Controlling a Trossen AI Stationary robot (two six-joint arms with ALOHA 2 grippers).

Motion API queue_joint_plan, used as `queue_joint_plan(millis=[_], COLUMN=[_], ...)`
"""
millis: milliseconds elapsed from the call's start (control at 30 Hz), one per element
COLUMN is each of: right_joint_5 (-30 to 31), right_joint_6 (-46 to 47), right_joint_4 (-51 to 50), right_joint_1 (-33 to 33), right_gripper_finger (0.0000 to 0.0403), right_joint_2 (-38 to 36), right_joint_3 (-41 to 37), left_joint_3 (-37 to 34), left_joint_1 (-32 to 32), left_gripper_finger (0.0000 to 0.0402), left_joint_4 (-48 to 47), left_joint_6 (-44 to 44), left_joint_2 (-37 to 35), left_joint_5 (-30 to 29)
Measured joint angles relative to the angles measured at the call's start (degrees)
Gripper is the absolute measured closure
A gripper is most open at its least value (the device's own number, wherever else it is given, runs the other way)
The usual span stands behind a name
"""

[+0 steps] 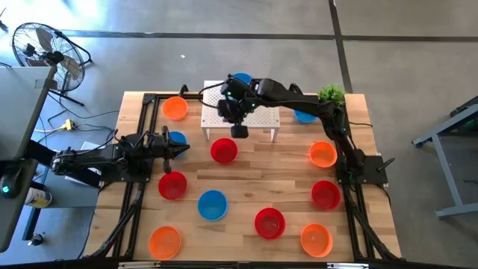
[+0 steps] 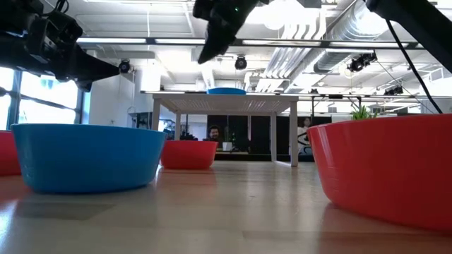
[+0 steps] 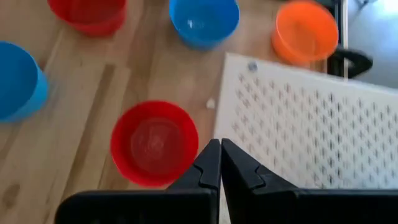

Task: Pick & Place Mini bowls
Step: Put the orange bowl on the shelf

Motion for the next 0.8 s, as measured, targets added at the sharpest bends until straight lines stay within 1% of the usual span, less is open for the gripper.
queue_joint_plan(millis=[133, 167, 233, 367, 433, 533, 667, 800], right_joint_5=[-0.5, -0.5, -0.9, -0.5, 1.4, 4.6, 12.1, 21.8], right_joint_6=[1.7, 2.2, 3.1, 6.2, 7.4, 10.5, 13.9, 17.4], right_joint_4=[4.6, 7.1, 13.8, 32.6, 42.3, 55.1, 68.5, 74.1], right_joint_1=[2.1, 2.7, 3.6, 5.4, 6.6, 8.3, 11.2, 15.4], right_gripper_finger=[0.0402, 0.0402, 0.0402, 0.0402, 0.0402, 0.0402, 0.0402, 0.0403], right_joint_2=[0.0, -0.1, -1.4, -6.1, -10.5, -19.0, -31.7, -45.8], right_joint_3=[-0.2, -1.4, -6.3, -23.4, -32.7, -46.5, -64.5, -79.4], left_joint_3=[0.0, 0.0, 0.0, 0.0, 0.0, 0.0, 0.0, -0.1], left_joint_1=[0.0, 0.0, 0.0, 0.0, 0.0, 0.0, 0.0, 0.0], left_gripper_finger=[0.0392, 0.0392, 0.0392, 0.0392, 0.0392, 0.0392, 0.0392, 0.0392], left_joint_4=[0.0, 0.0, 0.0, -0.1, -0.2, -0.1, 0.1, 0.8], left_joint_6=[0.2, 0.2, 0.2, 0.2, 0.2, -0.1, 0.0, 0.6], left_joint_2=[0.0, 0.0, 0.0, 0.0, 0.0, 0.0, 0.0, 0.0], left_joint_5=[0.0, 0.0, 0.0, 0.3, 0.4, 0.9, 0.6, -1.3])
